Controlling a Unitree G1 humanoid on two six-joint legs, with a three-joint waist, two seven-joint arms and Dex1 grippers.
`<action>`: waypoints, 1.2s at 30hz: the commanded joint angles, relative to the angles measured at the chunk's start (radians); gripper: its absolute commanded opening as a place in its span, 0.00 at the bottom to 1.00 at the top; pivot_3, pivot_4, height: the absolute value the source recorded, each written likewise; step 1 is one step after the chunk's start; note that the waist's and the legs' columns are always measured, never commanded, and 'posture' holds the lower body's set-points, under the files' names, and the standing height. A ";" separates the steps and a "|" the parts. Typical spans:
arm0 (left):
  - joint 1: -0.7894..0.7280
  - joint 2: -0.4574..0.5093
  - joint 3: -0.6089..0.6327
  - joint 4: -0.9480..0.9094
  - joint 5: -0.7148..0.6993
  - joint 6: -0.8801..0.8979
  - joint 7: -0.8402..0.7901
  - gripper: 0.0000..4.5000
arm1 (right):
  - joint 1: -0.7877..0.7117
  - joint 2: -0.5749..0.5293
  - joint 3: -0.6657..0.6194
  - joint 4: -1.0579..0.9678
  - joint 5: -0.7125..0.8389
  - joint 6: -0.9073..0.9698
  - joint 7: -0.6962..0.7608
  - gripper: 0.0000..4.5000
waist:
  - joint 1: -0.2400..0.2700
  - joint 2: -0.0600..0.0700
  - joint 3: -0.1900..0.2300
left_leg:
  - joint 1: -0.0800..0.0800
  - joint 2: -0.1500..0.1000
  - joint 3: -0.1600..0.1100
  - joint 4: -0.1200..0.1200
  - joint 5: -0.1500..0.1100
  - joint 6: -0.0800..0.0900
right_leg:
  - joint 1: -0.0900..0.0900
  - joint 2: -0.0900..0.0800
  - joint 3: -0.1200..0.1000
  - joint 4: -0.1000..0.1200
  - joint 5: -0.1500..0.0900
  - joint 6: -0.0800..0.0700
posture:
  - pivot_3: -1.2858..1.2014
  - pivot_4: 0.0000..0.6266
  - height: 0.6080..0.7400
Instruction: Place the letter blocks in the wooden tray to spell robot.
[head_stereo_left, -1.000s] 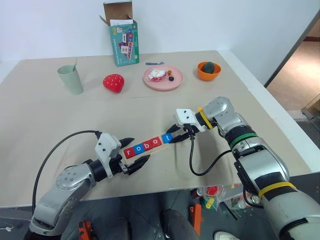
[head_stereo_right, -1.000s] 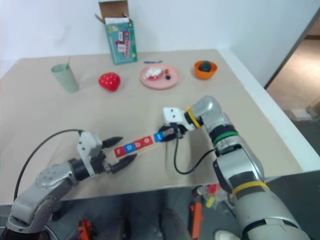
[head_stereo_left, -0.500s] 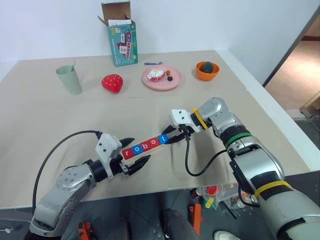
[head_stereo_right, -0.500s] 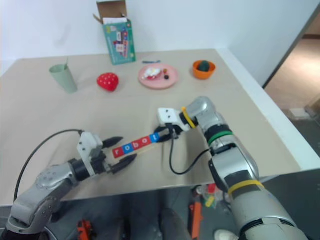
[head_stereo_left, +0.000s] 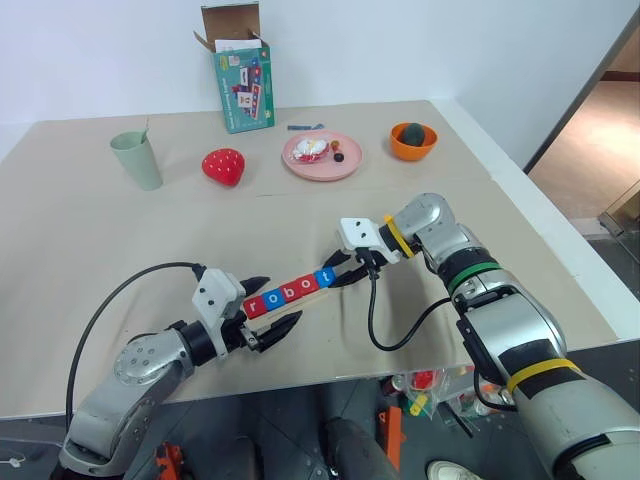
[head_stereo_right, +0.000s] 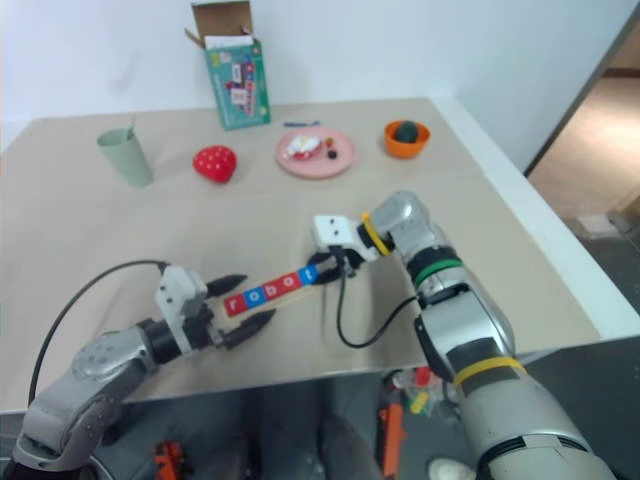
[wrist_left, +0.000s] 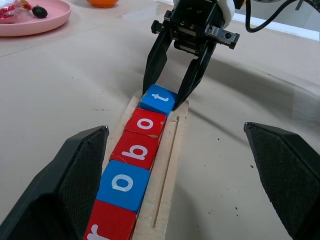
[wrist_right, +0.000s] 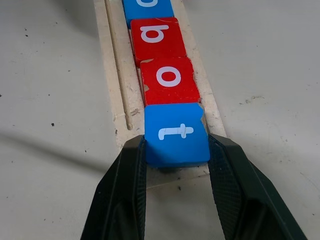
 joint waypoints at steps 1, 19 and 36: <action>0.006 -0.003 0.006 -0.045 -0.001 -0.009 0.004 1.00 | -0.026 0.017 -0.009 0.012 -0.009 -0.015 0.012 0.27 | 0.000 0.000 0.000 | 0.000 0.000 0.000 0.000 0.000 0.000 | 0.000 0.000 0.000 0.000 0.000 0.000 | 0.52 0.24 1.00; 0.002 0.006 -0.002 -0.041 -0.001 -0.011 -0.008 1.00 | -0.041 0.033 -0.048 0.000 0.036 0.054 0.063 0.65 | 0.000 0.000 0.000 | -0.001 0.000 -0.001 -0.001 0.000 0.000 | 0.000 0.000 -0.001 0.000 -0.001 -0.001 | 0.52 0.24 1.00; 0.006 0.020 0.041 -0.041 -0.031 -0.011 -0.039 1.00 | 0.015 -0.035 -0.231 -0.169 0.210 0.344 0.018 0.99 | 0.001 0.000 0.000 | -0.002 -0.001 -0.001 -0.001 0.000 0.000 | -0.001 -0.001 -0.001 0.000 -0.001 0.000 | 0.52 0.24 1.00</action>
